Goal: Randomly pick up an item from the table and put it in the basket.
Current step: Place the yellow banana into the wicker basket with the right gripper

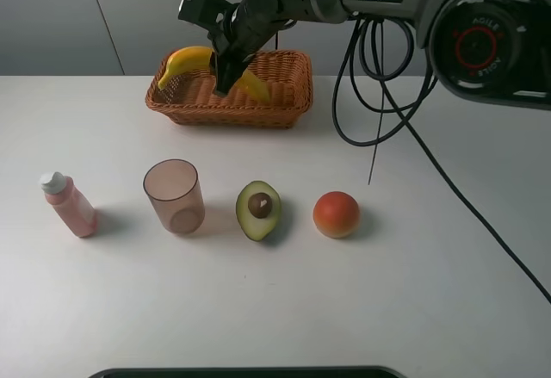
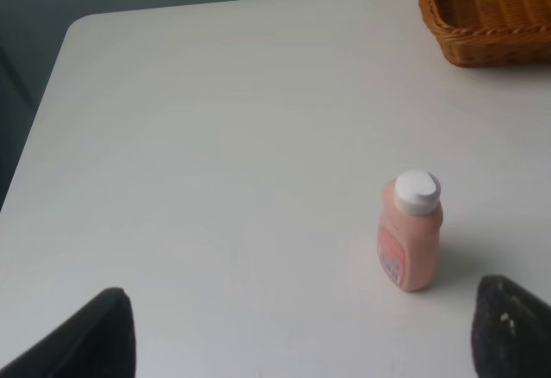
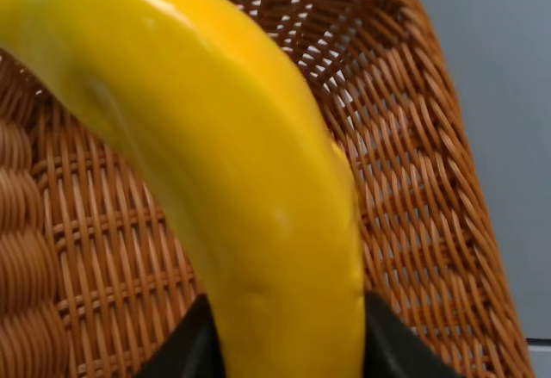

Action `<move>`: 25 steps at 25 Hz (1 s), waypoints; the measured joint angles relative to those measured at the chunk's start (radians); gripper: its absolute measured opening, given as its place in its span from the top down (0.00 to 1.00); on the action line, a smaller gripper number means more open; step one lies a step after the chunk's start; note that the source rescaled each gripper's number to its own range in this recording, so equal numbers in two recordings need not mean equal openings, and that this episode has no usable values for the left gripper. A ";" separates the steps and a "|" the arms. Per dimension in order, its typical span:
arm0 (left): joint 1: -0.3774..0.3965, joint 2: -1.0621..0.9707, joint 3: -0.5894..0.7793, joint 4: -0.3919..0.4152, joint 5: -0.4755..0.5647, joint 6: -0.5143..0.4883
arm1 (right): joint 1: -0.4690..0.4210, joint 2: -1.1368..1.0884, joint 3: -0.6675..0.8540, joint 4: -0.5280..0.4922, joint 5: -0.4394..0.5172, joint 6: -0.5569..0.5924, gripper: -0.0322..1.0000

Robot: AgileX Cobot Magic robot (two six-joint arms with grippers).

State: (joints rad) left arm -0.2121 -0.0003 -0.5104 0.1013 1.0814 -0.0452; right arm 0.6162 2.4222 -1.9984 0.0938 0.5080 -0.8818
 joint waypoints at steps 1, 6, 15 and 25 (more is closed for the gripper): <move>0.000 0.000 0.000 0.000 0.000 0.000 | 0.000 0.003 0.000 -0.004 0.000 0.000 0.95; 0.000 0.000 0.000 0.000 0.000 0.000 | 0.000 0.002 -0.008 -0.009 -0.014 0.000 0.95; 0.000 0.000 0.000 0.000 0.000 0.000 | 0.000 0.002 -0.008 -0.012 -0.017 0.009 0.03; 0.000 0.000 0.000 0.000 0.000 0.000 | -0.006 -0.084 -0.008 -0.118 0.056 0.084 0.00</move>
State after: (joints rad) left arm -0.2121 -0.0003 -0.5104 0.1013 1.0814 -0.0452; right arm 0.6102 2.3387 -2.0061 -0.0238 0.5638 -0.7976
